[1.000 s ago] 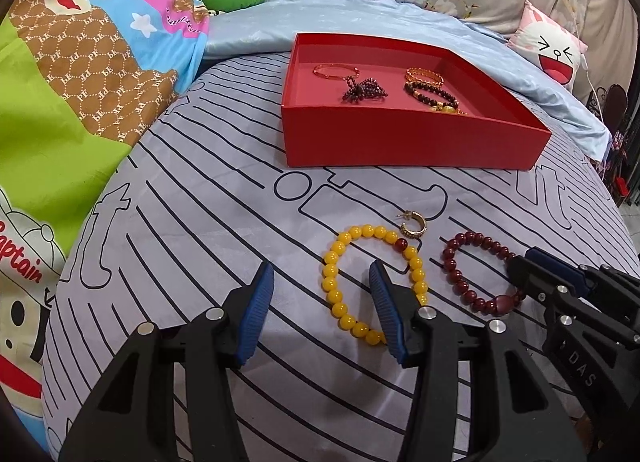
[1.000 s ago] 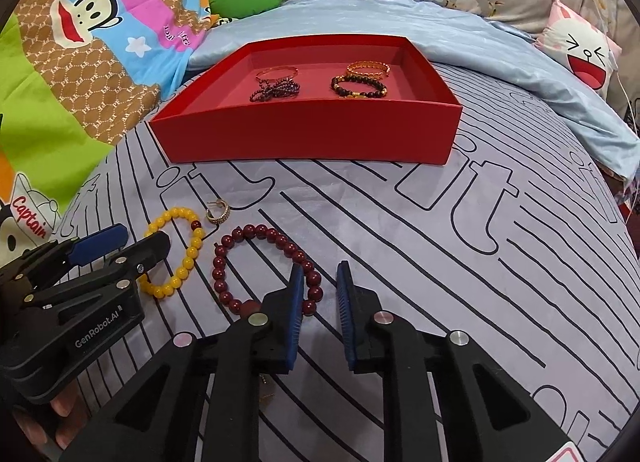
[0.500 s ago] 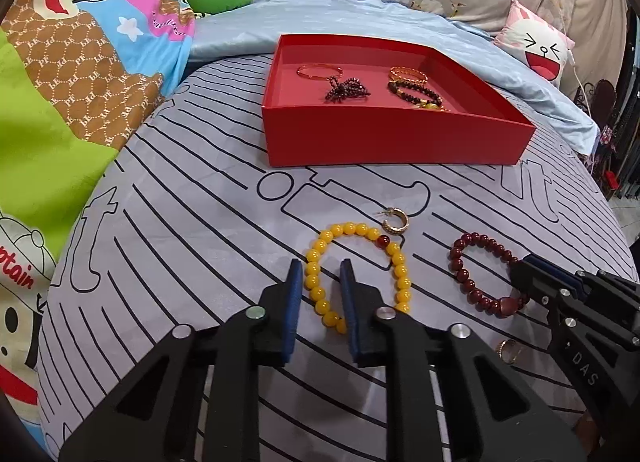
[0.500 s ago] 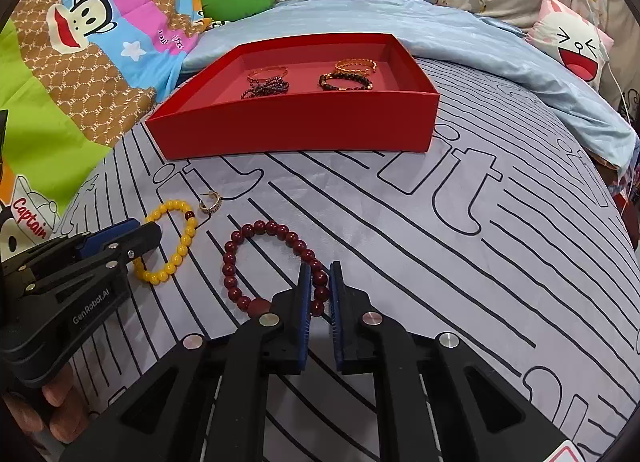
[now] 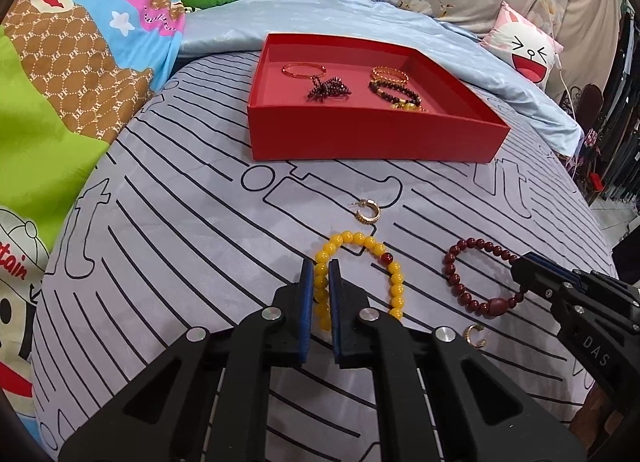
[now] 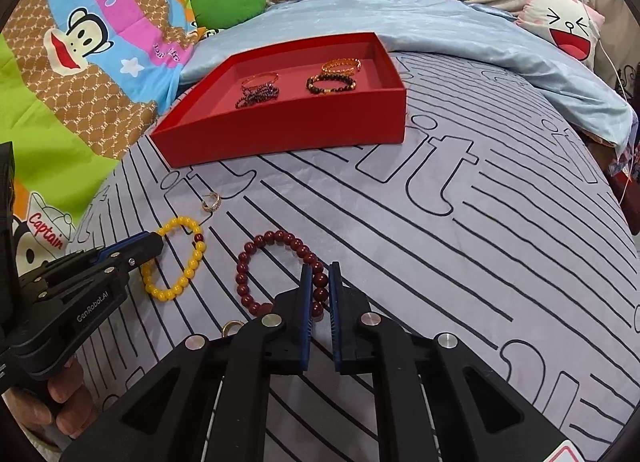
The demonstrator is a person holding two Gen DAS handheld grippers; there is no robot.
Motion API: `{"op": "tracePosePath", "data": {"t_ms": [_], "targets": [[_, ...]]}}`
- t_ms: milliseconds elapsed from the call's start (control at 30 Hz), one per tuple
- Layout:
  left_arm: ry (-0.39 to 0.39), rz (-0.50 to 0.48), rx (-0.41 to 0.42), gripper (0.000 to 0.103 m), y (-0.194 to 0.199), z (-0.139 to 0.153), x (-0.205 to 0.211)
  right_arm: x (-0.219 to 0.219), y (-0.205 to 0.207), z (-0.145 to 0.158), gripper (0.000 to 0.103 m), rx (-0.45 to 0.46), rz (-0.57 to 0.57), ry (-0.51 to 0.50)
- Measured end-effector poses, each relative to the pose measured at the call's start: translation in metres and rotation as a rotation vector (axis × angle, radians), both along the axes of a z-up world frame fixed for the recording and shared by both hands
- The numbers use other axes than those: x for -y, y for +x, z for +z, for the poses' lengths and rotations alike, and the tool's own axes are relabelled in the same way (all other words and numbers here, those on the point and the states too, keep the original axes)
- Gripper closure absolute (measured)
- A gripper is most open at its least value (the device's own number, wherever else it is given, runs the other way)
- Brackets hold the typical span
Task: Organize jewelry
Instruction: 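Close the left tool on the orange bead bracelet while the right tool grasps the dark red bracelet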
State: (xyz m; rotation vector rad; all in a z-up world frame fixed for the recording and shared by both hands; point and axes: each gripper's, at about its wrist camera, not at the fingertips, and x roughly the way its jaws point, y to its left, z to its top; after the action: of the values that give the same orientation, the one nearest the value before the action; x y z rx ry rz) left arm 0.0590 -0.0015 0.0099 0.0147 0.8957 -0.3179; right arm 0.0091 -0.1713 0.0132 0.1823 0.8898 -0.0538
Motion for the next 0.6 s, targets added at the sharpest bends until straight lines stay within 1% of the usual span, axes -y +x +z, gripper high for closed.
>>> {"op": "tracePosePath", "data": {"t_ms": [200,333,500,600], "targets": [[-0.027,-0.021,0.011,0.096,0.001,0.024,-0.002,0.006,-0.001,0.027,0.096,0.049,-0.003,0.016],[-0.029,-0.046,0.038,0.096,0.006,0.042,0.001,0.008,0.006,0.048,0.096,0.084,0.009,0.007],[-0.022,-0.074,0.096,0.096,0.024,0.069,0.008,0.013,0.028,0.079,0.096,0.145,0.02,-0.015],[-0.043,-0.089,0.124,0.096,0.042,0.085,0.012,0.017,0.046,0.092,0.096,0.168,0.025,0.002]]}}
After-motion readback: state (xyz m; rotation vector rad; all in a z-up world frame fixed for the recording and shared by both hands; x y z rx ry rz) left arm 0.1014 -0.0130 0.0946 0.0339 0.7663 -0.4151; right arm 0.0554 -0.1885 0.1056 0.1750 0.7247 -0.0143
